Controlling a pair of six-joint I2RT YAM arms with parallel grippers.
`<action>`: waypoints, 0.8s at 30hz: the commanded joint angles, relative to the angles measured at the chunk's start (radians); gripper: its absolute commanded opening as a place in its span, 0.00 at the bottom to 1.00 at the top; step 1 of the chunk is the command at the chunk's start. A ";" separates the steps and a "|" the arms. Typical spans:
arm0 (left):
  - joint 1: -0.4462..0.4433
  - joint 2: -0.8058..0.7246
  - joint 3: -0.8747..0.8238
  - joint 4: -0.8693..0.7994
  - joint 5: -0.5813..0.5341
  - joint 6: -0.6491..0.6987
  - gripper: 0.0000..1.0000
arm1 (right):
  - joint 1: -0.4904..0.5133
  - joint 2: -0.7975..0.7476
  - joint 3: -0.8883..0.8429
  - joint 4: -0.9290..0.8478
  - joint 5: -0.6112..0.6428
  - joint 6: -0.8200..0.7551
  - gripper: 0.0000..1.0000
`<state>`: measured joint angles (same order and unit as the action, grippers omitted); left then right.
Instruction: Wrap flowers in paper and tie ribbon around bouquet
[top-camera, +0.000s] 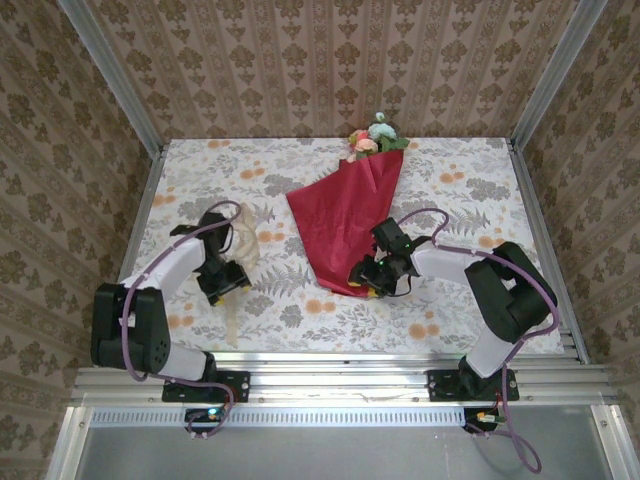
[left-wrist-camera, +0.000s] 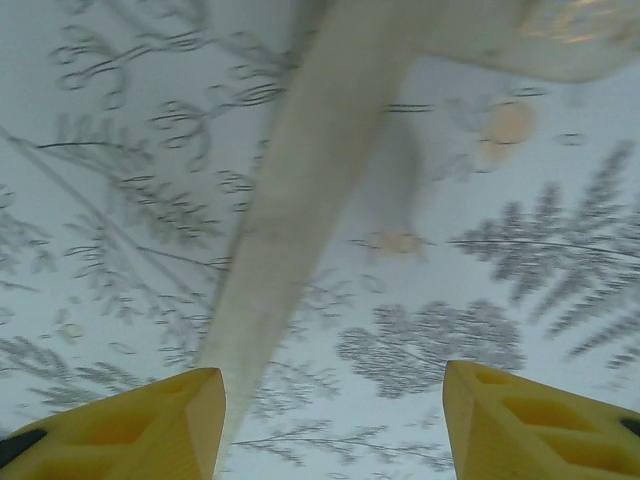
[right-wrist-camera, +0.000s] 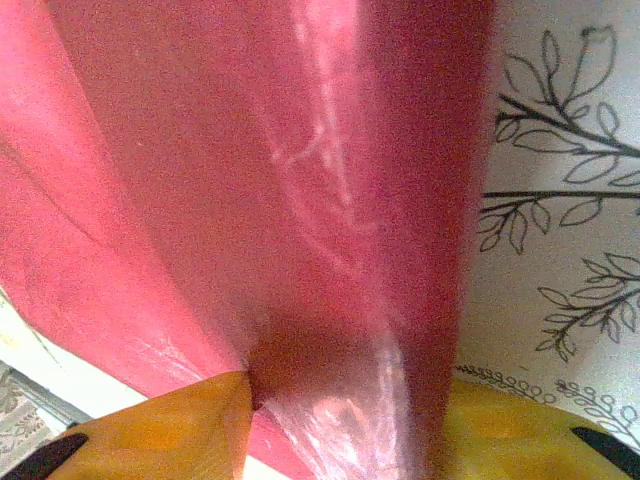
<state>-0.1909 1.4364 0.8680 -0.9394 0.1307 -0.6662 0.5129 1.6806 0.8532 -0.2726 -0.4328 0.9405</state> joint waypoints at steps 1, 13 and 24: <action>0.014 0.050 -0.016 -0.024 -0.043 0.086 0.59 | -0.005 0.002 0.021 -0.111 0.045 -0.031 0.46; -0.053 0.171 -0.019 0.200 0.112 -0.003 0.00 | -0.004 -0.052 0.051 -0.232 0.104 -0.090 0.51; -0.316 -0.032 0.260 0.335 0.277 -0.494 0.00 | -0.038 -0.069 0.147 -0.365 0.169 -0.198 0.57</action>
<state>-0.4637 1.4178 1.0878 -0.6788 0.3359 -0.9779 0.4873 1.6176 0.9569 -0.5735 -0.2939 0.7891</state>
